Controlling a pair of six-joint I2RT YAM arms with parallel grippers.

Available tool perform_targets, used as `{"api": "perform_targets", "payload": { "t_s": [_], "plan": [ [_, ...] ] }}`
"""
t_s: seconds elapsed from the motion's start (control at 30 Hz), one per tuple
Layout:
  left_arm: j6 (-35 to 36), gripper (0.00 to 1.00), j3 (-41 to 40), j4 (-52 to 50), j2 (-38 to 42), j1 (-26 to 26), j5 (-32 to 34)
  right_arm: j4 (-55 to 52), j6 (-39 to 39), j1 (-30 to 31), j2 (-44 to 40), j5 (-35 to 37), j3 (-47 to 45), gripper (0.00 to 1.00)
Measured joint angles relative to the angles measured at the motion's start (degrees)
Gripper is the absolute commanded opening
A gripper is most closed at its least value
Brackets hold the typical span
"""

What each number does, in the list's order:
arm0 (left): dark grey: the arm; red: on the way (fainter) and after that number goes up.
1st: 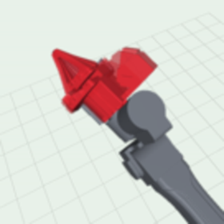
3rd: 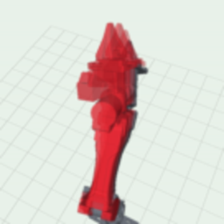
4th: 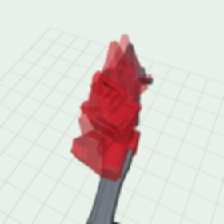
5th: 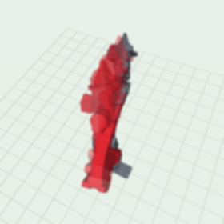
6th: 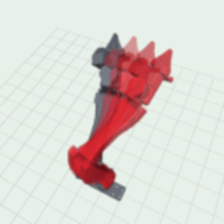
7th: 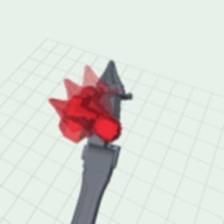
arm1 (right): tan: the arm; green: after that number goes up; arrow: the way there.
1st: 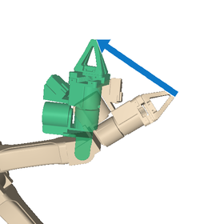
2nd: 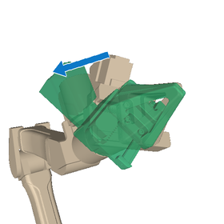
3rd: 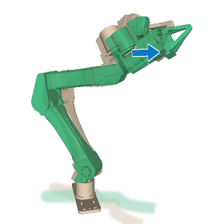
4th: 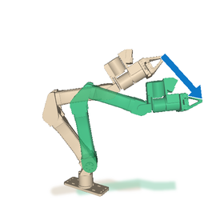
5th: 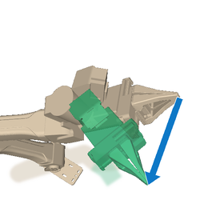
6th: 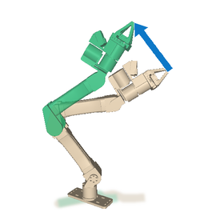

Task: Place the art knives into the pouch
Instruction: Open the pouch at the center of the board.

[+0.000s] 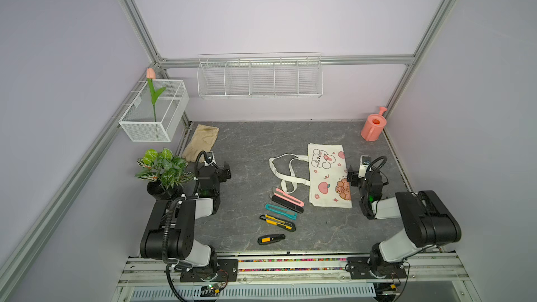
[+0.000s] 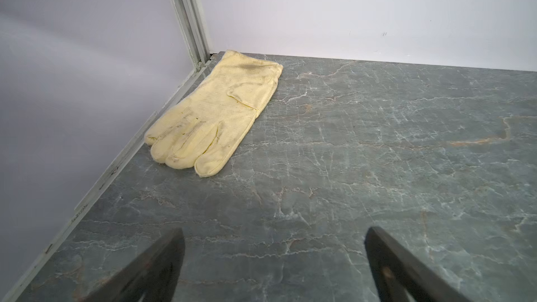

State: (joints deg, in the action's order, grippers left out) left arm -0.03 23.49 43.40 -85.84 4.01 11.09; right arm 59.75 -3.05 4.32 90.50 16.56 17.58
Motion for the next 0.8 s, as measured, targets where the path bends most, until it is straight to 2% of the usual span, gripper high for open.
{"api": "perform_targets", "payload": {
  "t_s": [0.47,0.8],
  "plan": [
    [0.0,0.99,0.0,0.0,0.0,0.0,0.0,-0.7,0.0,-0.1,0.0,-0.1,0.2,0.88],
    [0.0,0.99,0.0,0.0,0.0,0.0,0.0,-1.9,1.1,-0.2,-0.2,3.1,0.4,0.89]
  ]
}}
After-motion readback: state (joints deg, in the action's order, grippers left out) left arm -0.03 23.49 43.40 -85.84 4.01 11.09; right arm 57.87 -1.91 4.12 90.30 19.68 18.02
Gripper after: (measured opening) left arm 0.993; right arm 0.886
